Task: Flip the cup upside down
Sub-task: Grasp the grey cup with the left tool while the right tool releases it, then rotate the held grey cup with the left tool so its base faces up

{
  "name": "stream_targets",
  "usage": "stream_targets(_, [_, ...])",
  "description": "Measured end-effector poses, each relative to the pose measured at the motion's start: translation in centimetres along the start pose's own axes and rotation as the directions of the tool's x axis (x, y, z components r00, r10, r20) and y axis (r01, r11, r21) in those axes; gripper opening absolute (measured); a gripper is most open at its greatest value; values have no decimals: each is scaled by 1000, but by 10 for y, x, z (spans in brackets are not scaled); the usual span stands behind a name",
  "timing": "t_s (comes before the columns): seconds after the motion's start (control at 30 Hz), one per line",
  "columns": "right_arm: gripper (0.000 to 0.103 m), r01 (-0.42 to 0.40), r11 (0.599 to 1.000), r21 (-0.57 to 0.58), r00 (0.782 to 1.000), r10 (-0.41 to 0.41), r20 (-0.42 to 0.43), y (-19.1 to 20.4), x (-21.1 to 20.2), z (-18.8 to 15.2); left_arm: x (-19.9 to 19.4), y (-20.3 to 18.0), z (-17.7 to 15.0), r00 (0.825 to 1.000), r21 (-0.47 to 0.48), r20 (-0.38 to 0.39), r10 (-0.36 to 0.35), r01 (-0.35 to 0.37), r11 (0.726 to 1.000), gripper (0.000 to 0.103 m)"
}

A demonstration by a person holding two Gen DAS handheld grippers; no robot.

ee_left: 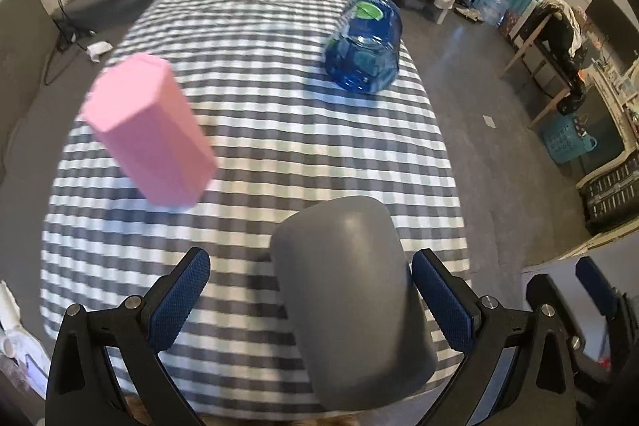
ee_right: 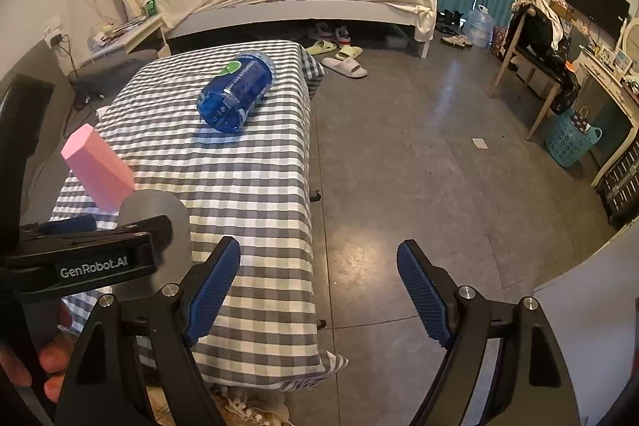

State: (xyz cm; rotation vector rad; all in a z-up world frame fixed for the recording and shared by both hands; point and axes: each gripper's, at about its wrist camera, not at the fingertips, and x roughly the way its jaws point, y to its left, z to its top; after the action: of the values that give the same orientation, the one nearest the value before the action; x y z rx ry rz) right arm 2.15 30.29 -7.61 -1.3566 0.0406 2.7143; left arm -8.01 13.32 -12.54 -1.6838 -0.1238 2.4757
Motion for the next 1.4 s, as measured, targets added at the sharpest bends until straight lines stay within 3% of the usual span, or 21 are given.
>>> stream_targets(0.1, [81, 2, 1000, 6, 1000, -2, -4, -3, 5, 0, 10, -5, 1, 999, -2, -32, -37, 37, 999, 102])
stream_targets(0.17, [81, 3, 1000, 10, 1000, -3, -6, -5, 9, -1, 15, -7, 2, 995, -8, -55, -84, 84, 996, 96])
stream_targets(0.23, [81, -1, 1000, 17, 1000, 1, -14, -6, 14, -1, 17, -9, 4, 989, -7, -70, -131, 131, 991, 83])
stream_targets(0.27, [81, -7, 1000, 20, 1000, 7, -20, -6, 16, -1, 18, -9, 4, 985, -3, -78, -153, 153, 988, 83])
stream_targets(0.5, [81, -15, 1000, 26, 1000, 15, -27, -6, 20, -2, 7, -10, 2, 987, 52, -68, -144, 148, 988, 82])
stream_targets(0.63, [81, -18, 1000, 25, 1000, 18, -15, -3, 17, -2, -8, -5, 7, 996, 86, 15, -88, 86, 993, 82])
stream_targets(0.7, [81, -18, 1000, 25, 1000, 18, -10, -2, 14, -2, -20, 0, 8, 995, 109, 98, -35, 25, 994, 81])
stream_targets(0.77, [81, -15, 1000, 23, 1000, 15, -5, -1, 11, -3, -29, 2, 6, 983, 124, 185, 22, -45, 991, 81])
stream_targets(0.9, [81, -16, 999, 31, 1000, 17, -15, 2, 12, -4, -33, 3, 2, 948, 152, 312, 56, -108, 982, 80])
stream_targets(0.97, [81, -16, 999, 29, 1000, 17, -19, 4, 12, -6, -30, 8, 4, 950, 147, 310, 40, -89, 985, 79])
stream_targets(1.1, [81, -19, 1000, 23, 1000, 20, -18, 6, 11, -8, -37, 18, 8, 924, 106, 382, 29, -75, 991, 78])
stream_targets(1.4, [81, -17, 999, 33, 1000, 17, -15, 1, 7, -10, -19, -6, 5, 959, 236, 284, -6, -64, 970, 74])
